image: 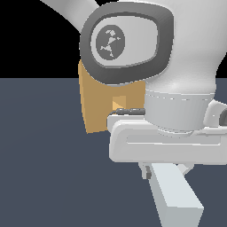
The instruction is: Insert the peg into the horizontal hole in a box.
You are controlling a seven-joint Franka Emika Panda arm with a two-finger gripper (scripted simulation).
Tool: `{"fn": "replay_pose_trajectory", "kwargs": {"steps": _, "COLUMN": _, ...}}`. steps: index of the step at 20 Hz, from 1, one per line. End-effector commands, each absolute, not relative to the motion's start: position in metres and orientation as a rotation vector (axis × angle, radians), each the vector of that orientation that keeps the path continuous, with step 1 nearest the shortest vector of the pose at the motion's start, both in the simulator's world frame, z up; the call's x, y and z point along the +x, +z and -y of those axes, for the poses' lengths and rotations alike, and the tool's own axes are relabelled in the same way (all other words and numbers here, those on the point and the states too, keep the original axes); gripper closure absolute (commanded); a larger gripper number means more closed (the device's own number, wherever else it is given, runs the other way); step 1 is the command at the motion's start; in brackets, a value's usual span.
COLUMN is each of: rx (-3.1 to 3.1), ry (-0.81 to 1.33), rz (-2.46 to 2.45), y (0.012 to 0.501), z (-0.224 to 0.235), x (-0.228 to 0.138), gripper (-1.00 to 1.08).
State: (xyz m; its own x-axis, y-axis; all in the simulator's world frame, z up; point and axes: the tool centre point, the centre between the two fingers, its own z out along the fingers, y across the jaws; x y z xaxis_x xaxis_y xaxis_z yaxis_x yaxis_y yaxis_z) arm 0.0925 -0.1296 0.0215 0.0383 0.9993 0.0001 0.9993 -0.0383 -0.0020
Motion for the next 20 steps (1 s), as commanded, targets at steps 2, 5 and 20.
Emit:
{"fn": "replay_pose_trajectory", "kwargs": {"steps": 2, "rx": -2.245, "ry": 0.001, "rz": 2.197, "y": 0.026, "z": 0.126, "x": 0.093, "gripper": 1.08}}
{"fn": "replay_pose_trajectory", "kwargs": {"steps": 5, "rx": -2.205, "ry": 0.001, "rz": 2.238, "y": 0.034, "z": 0.120, "x": 0.093, "gripper": 1.08}}
{"fn": "replay_pose_trajectory", "kwargs": {"steps": 20, "rx": -1.848, "ry": 0.001, "rz": 2.541, "y": 0.101, "z": 0.067, "x": 0.081, "gripper": 1.08}}
